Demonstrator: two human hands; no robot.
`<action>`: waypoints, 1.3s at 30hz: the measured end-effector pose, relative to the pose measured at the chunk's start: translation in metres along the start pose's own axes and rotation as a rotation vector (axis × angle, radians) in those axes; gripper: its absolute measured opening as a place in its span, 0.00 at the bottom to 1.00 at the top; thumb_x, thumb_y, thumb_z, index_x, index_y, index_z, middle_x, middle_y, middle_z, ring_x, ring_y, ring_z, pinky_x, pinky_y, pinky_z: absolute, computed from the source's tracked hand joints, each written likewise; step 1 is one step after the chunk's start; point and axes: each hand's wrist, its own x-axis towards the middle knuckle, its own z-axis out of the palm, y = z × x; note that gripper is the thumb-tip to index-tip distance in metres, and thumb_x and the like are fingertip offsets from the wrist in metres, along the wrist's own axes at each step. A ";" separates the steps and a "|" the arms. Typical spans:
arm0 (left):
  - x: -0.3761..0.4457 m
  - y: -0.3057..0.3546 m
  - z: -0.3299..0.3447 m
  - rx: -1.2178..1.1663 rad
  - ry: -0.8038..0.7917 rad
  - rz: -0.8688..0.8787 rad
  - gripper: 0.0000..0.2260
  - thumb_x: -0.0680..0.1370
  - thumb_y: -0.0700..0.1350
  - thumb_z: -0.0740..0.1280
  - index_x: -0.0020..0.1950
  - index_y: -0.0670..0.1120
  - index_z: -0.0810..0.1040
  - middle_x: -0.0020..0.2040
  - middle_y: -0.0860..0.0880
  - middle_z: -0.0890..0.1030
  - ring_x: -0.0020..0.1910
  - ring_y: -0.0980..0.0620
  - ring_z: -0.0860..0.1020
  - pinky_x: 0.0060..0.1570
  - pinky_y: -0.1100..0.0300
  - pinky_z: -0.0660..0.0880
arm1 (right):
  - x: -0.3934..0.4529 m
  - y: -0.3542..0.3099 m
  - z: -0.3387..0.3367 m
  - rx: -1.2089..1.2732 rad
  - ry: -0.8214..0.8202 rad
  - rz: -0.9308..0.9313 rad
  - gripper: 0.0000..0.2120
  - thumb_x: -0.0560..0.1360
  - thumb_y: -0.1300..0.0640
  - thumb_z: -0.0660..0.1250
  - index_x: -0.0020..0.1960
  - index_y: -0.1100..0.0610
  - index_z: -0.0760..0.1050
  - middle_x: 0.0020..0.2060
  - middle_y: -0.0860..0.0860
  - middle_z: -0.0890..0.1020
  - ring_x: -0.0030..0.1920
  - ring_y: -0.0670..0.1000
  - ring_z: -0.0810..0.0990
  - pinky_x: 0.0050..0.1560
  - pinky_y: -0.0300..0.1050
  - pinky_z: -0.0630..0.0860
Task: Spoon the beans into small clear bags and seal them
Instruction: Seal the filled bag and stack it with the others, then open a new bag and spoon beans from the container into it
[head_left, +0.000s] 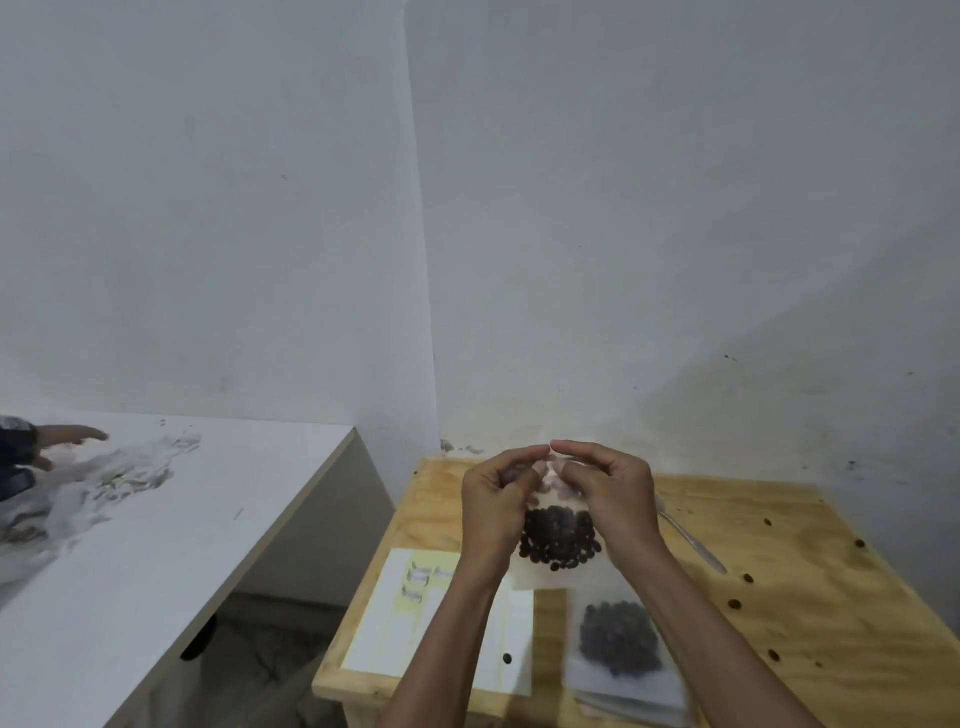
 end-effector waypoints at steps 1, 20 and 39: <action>0.003 -0.004 -0.005 0.037 -0.043 0.010 0.11 0.77 0.35 0.72 0.56 0.46 0.87 0.49 0.48 0.88 0.51 0.48 0.86 0.55 0.51 0.81 | 0.003 0.003 0.002 0.018 0.008 0.019 0.11 0.75 0.66 0.73 0.51 0.53 0.88 0.44 0.47 0.89 0.48 0.48 0.87 0.51 0.42 0.83; 0.119 -0.099 -0.119 0.569 0.160 -0.186 0.17 0.74 0.34 0.75 0.63 0.39 0.83 0.52 0.38 0.86 0.47 0.47 0.84 0.48 0.61 0.82 | 0.078 0.114 0.121 -0.549 -0.265 0.195 0.24 0.74 0.59 0.76 0.69 0.51 0.78 0.64 0.52 0.80 0.62 0.53 0.79 0.58 0.43 0.78; 0.080 -0.099 -0.070 0.906 0.034 0.087 0.06 0.78 0.46 0.73 0.52 0.48 0.87 0.52 0.48 0.85 0.55 0.48 0.80 0.54 0.58 0.73 | 0.055 0.067 0.074 -0.859 -0.149 0.096 0.07 0.77 0.48 0.70 0.52 0.47 0.85 0.47 0.48 0.87 0.47 0.51 0.85 0.49 0.47 0.82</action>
